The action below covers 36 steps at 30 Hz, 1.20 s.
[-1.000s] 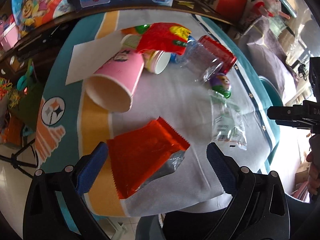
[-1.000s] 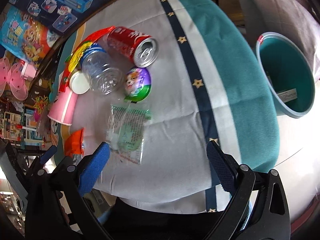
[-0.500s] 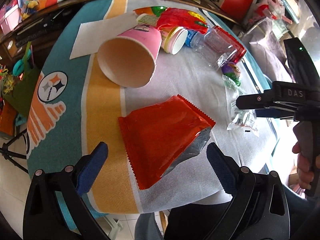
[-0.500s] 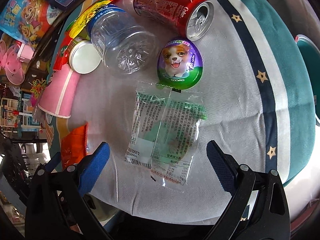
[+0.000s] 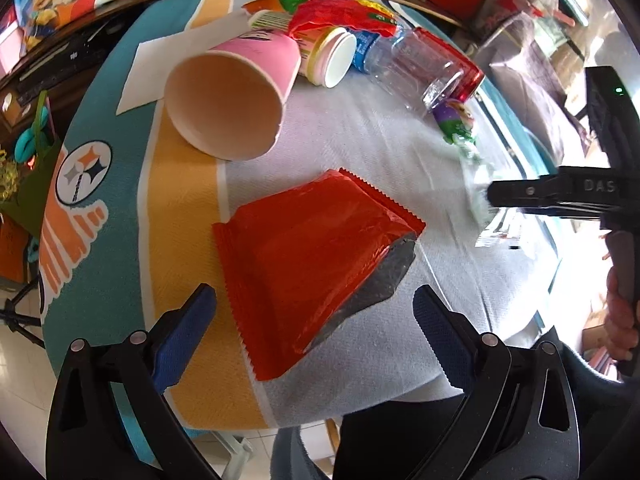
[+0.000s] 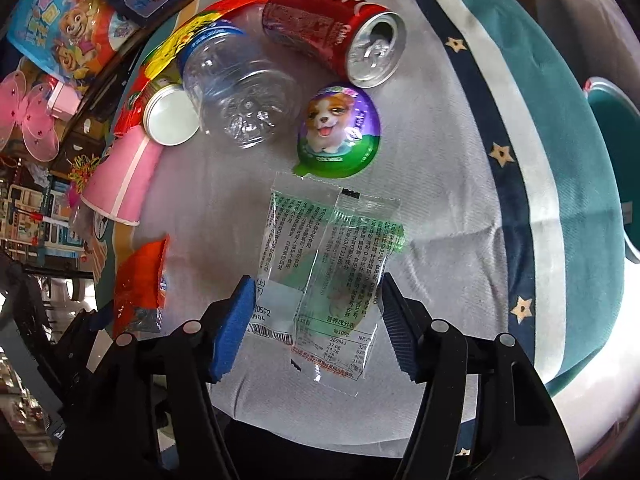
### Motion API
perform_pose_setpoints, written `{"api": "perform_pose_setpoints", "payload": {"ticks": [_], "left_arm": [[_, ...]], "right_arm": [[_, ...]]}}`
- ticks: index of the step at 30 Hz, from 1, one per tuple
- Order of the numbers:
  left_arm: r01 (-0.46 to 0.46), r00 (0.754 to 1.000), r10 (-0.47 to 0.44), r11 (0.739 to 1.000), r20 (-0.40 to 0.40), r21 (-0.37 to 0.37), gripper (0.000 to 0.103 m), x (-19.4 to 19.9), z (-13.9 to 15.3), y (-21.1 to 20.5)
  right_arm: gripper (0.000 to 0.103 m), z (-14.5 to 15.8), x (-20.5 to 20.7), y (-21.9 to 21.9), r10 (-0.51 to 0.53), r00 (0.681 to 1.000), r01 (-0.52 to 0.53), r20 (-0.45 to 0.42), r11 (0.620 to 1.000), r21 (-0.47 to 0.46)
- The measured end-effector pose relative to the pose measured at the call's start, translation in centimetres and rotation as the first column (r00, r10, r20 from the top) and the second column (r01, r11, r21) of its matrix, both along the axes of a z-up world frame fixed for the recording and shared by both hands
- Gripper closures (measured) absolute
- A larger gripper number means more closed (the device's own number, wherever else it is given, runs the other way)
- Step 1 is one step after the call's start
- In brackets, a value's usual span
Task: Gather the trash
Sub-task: 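Grasp the orange snack bag with the left tool while the right tool grasps the clear wrapper, then carry the bag and wrapper over the teal bin and release both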
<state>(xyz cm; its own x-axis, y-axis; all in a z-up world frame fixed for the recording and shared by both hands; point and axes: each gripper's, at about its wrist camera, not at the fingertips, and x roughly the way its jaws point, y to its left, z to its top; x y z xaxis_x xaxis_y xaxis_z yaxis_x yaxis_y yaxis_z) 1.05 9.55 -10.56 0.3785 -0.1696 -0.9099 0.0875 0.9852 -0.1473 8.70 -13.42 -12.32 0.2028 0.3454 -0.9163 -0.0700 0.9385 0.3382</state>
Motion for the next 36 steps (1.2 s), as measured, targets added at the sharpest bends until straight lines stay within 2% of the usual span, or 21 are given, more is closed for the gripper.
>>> {"api": "perform_pose_setpoints", "payload": {"ticks": [4, 6, 7, 8, 9, 11, 15, 20, 28, 32, 36], "left_arm": [[-0.016, 1.000, 0.015, 0.996, 0.012, 0.091, 0.004, 1.2, -0.6, -1.3], [-0.038, 0.999, 0.036, 0.996, 0.030, 0.084, 0.005, 1.4, -0.6, -1.4], [-0.053, 0.998, 0.050, 0.996, 0.041, 0.078, 0.011, 1.5, -0.5, -1.3], [-0.063, 0.997, 0.059, 0.994, 0.055, 0.084, 0.024, 1.4, -0.3, -1.3], [-0.065, 0.996, 0.060, 0.994, 0.061, 0.088, 0.029, 1.4, -0.1, -1.4], [-0.067, 0.996, 0.064, 0.996, 0.054, 0.052, 0.051, 1.4, 0.3, -1.3], [-0.074, 0.996, 0.072, 0.996, 0.050, 0.044, 0.066, 1.2, 0.9, -1.2], [-0.050, 0.998, 0.050, 0.999, 0.043, 0.005, 0.066, 0.9, 1.9, -2.0], [0.033, 0.995, -0.031, 0.999, 0.090, -0.024, 0.066, 1.2, 4.7, -5.6], [0.094, 0.989, -0.090, 0.995, 0.117, -0.029, 0.066, 2.3, 6.3, -8.2], [0.179, 0.973, -0.174, 0.984, 0.152, -0.015, 0.066, 4.0, 8.1, -12.2]], "right_arm": [[0.043, 0.0, -0.2, -2.4, -0.051, 0.999, 0.051, 0.000, 0.998, 0.023], [0.042, 0.2, 0.2, -2.3, -0.063, 0.998, 0.063, 0.004, 0.998, 0.026], [0.042, 0.3, 0.2, -2.6, -0.069, 0.998, 0.069, 0.006, 0.997, 0.031], [0.042, 0.3, 0.0, -2.9, -0.073, 0.997, 0.073, 0.007, 0.997, 0.036], [0.042, 0.3, -0.1, -3.3, -0.078, 0.997, 0.078, 0.007, 0.996, 0.043], [0.042, 0.2, -0.2, -3.8, -0.084, 0.996, 0.083, 0.002, 0.995, 0.056], [0.042, 0.2, -0.5, -4.9, -0.092, 0.996, 0.091, 0.004, 0.992, 0.082], [0.042, 0.6, -0.9, -6.7, -0.115, 0.993, 0.113, 0.013, 0.986, 0.124], [0.042, 1.9, -1.3, -11.5, -0.210, 0.977, 0.200, 0.037, 0.963, 0.182], [0.042, 3.5, -1.2, -14.2, -0.266, 0.961, 0.247, 0.072, 0.947, 0.207], [0.042, 5.2, -1.1, -17.9, -0.338, 0.935, 0.307, 0.108, 0.923, 0.231]]}}
